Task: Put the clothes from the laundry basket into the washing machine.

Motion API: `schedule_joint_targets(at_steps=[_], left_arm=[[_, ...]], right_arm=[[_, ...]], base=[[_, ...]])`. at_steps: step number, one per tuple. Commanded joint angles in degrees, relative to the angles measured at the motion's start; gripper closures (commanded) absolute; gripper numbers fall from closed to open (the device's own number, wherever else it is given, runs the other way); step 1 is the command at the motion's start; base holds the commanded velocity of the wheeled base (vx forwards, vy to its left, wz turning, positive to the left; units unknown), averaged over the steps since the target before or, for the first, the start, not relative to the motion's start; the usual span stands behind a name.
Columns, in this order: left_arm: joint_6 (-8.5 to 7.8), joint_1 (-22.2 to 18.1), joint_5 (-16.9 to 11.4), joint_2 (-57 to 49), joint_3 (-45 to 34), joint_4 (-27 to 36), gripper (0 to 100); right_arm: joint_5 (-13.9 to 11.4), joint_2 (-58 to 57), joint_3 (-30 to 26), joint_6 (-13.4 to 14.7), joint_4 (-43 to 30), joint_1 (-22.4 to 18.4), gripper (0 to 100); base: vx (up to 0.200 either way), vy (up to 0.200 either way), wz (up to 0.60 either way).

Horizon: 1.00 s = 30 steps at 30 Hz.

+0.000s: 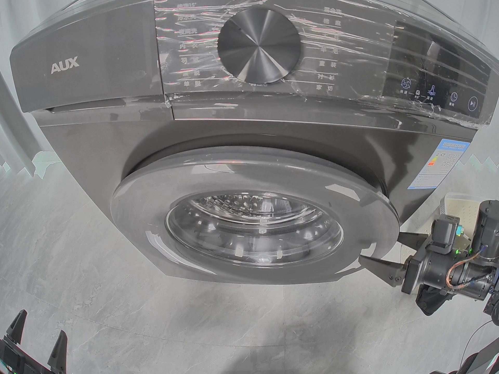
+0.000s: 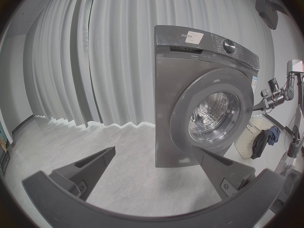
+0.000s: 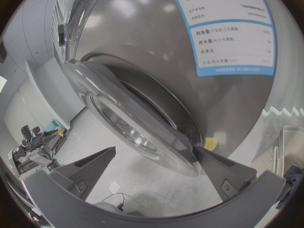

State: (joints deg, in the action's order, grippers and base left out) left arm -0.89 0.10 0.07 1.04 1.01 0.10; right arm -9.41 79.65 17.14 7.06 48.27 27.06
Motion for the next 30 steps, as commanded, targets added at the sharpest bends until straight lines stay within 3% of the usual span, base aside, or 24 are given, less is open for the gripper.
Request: schedule_joint_targets(at_steps=[1, 6, 12, 20, 26, 30], left_arm=[[0.01, -0.01, 0.01, -0.95, -1.01, -0.01, 0], [0.01, -0.01, 0.01, -0.95, -1.01, -0.01, 0], [0.01, -0.01, 0.01, -0.95, -1.01, -0.01, 0], [0.27, -0.01, 0.01, -0.95, -1.01, -0.01, 0], [0.36, -0.01, 0.01, -0.95, -1.01, -0.01, 0], [0.36, -0.01, 0.01, -0.95, -1.01, -0.01, 0]], right_arm=[[-0.17, -5.65, -4.75, -0.99, -0.37, 0.71, 0], [-0.08, -8.02, -5.71, -1.26, -0.46, 1.06, 0], [0.01, -4.59, -2.2, -1.35, -0.11, -2.81, 0], [0.18, 1.82, 2.2, -1.26, 0.42, -2.19, 0], [-0.26, 0.15, -1.85, -1.52, 0.24, 1.94, 0], [-0.26, -4.86, -6.51, -2.93, -0.37, 2.38, 0]], base=[[0.0, 0.0, 0.0], [0.0, 0.0, 0.0], [0.0, 0.0, 0.0], [-0.075, 0.0, 0.0], [0.0, 0.0, 0.0], [0.0, 0.0, 0.0]])
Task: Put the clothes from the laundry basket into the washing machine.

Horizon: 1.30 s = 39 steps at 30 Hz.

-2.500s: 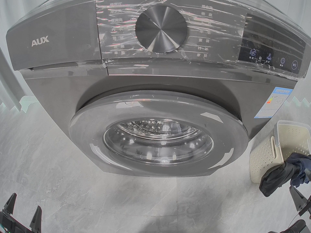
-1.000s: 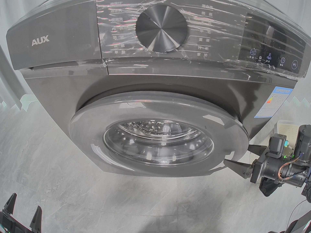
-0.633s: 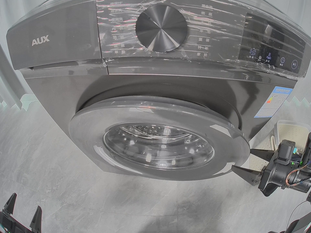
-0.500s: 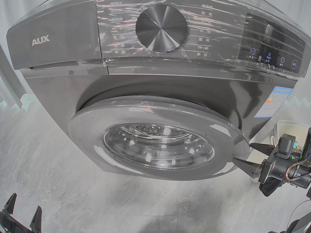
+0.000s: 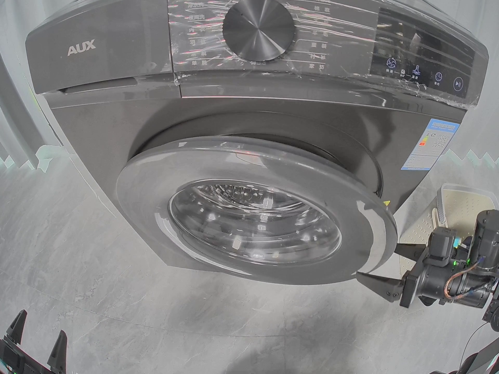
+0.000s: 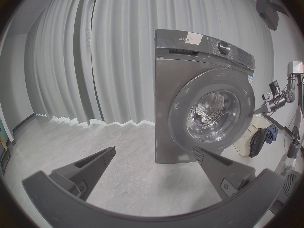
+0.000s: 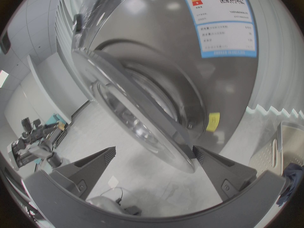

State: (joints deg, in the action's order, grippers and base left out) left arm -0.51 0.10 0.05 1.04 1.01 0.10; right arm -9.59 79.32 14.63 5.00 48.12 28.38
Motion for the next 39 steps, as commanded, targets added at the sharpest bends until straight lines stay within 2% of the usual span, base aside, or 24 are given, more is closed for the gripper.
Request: schedule_joint_targets(at_steps=[1, 6, 13, 15, 23, 30, 36, 39], left_arm=[[-0.02, -0.01, 0.04, -0.95, -1.01, -0.01, 0], [-0.02, -0.01, 0.04, -0.86, -1.01, -0.01, 0], [0.16, -0.01, -0.05, -0.95, -1.01, -0.01, 0], [0.07, -0.01, -0.05, -0.95, -1.01, -0.01, 0], [0.07, -0.01, -0.05, -0.86, -1.01, -0.01, 0], [0.07, -0.01, -0.05, -0.95, -1.01, -0.01, 0], [0.16, -0.01, -0.05, -0.95, -0.92, -0.01, 0], [0.07, -0.01, -0.05, -0.95, -1.01, -0.01, 0]], right_arm=[[-0.07, -5.32, -4.43, -0.87, -0.3, 0.98, 0], [0.1, -5.58, -3.38, -0.87, -0.22, 0.18, 0], [0.28, -0.66, 0.05, -0.69, 0.49, 0.8, 0], [0.19, 0.48, -0.13, -0.69, 0.49, 1.94, 0], [0.19, 0.57, -2.41, -0.43, 0.49, 5.63, 0], [0.28, -1.28, -3.73, -0.52, 0.49, 5.37, 0], [0.54, 1.97, 0.84, -0.43, 0.58, 4.4, 0], [0.1, 4.0, 2.16, -0.43, 0.66, 5.02, 0]], base=[[0.0, 0.0, 0.0], [0.0, 0.0, 0.0], [-0.2, 0.0, 0.0], [-0.2, 0.0, 0.0], [0.0, 0.0, 0.0], [0.0, 0.0, 0.0], [0.0, 0.0, 0.0], [-0.2, 0.0, 0.0]])
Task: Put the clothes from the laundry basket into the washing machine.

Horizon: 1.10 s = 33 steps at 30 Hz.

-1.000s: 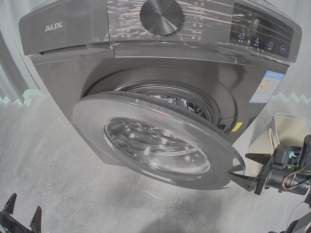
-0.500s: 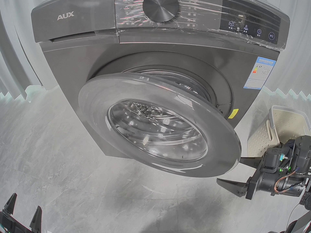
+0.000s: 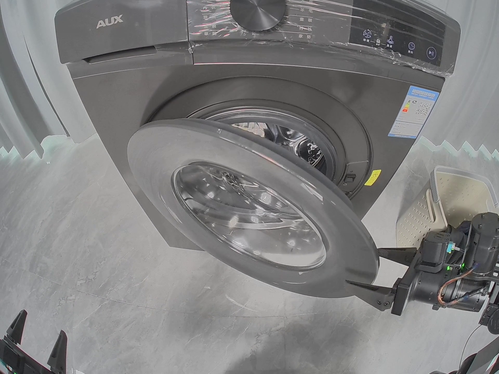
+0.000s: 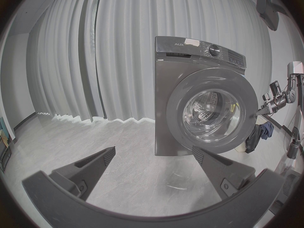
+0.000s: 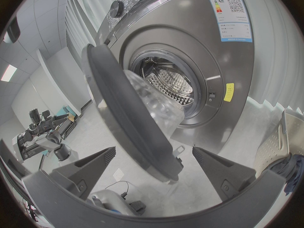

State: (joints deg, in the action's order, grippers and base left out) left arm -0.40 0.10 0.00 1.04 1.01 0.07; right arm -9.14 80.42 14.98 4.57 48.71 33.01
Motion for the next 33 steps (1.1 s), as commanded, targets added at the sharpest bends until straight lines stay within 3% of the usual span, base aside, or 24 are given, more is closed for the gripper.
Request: schedule_joint_targets(at_steps=[1, 11, 20, 25, 26, 28, 33], left_arm=[[0.05, -0.01, 0.0, -0.95, -0.92, 0.01, 0], [-0.04, -0.01, 0.0, -0.86, -0.92, 0.01, 0], [-0.04, -0.01, 0.0, -0.95, -1.01, 0.01, 0], [0.05, -0.01, 0.0, -0.95, -1.01, 0.01, 0], [0.05, -0.01, 0.0, -0.95, -1.01, 0.01, 0], [0.05, -0.01, 0.0, -0.95, -0.92, 0.01, 0], [0.05, -0.01, 0.0, -0.95, -0.92, 0.01, 0]], right_arm=[[-0.53, 3.78, 1.98, 0.0, 0.07, 0.65, 0], [-0.44, 4.57, -0.92, 0.17, 3.05, 5.22, 0], [0.0, -4.92, -11.47, -0.09, 2.09, 3.81, 0], [0.0, -5.54, -11.2, -0.35, 2.09, -3.66, 0], [0.0, -4.48, -8.57, -0.09, 1.91, -7.7, 0], [0.09, -0.7, -5.4, 0.09, 2.09, -10.95, 0], [2.02, 7.03, -0.66, 0.17, 2.79, -11.39, 0]], base=[[-0.2, 0.0, 0.0], [-0.04, 0.0, 0.0], [0.0, 0.0, 0.0], [0.0, 0.0, 0.0], [0.0, 0.0, 0.0], [0.0, 0.0, 0.0], [0.0, 0.0, 0.0]])
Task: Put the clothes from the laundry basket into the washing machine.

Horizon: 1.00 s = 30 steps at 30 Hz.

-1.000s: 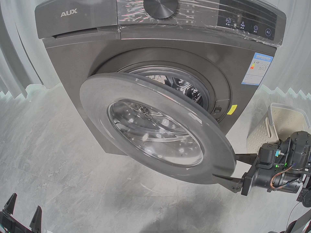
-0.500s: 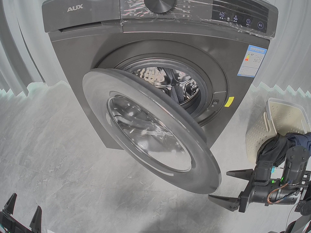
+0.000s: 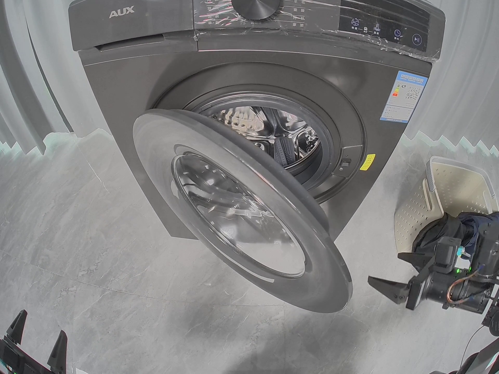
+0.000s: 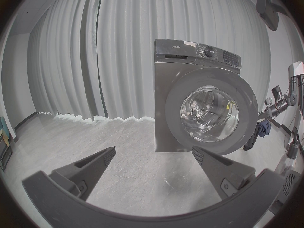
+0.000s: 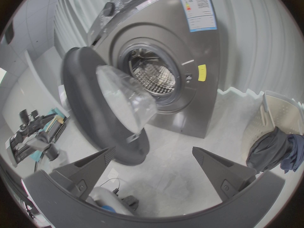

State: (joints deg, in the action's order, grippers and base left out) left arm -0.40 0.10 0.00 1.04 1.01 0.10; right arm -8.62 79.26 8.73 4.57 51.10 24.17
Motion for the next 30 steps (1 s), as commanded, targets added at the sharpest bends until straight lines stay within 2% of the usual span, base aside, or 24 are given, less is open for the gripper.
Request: schedule_joint_targets(at_steps=[1, 7, 18, 21, 26, 29, 30], left_arm=[[0.05, -0.01, 0.0, -0.95, -1.01, -0.01, 0], [0.05, -0.01, 0.0, -0.95, -1.01, -0.01, 0], [0.05, -0.01, 0.0, -0.86, -0.92, -0.01, 0], [0.05, -0.01, 0.0, -0.86, -1.01, -0.01, 0], [0.05, -0.01, 0.0, -0.86, -1.01, -0.01, 0], [0.05, -0.01, 0.0, -0.86, -1.01, -0.01, 0], [0.05, -0.01, 0.0, -0.86, -1.01, -0.01, 0]], right_arm=[[2.03, 9.59, 5.95, 0.17, 0.49, -2.2, 0], [2.47, 14.87, 6.65, 0.44, 3.74, 0.26, 0], [2.29, 16.19, 3.75, 0.61, 5.67, 8.87, 0], [2.2, 15.75, 1.64, 0.7, 7.08, 12.83, 0], [2.64, 16.27, 2.26, 1.58, 9.19, 12.56, 0], [5.72, 17.59, 5.95, 2.72, 9.37, 9.49, 0], [5.72, 17.59, 5.95, 2.72, 9.37, 9.49, 0]], base=[[0.0, 0.0, 0.0], [0.0, 0.0, 0.0], [0.0, 0.0, 0.0], [0.0, 0.0, 0.0], [0.0, 0.0, 0.0], [0.0, 0.0, 0.0], [0.0, 0.0, 0.0]])
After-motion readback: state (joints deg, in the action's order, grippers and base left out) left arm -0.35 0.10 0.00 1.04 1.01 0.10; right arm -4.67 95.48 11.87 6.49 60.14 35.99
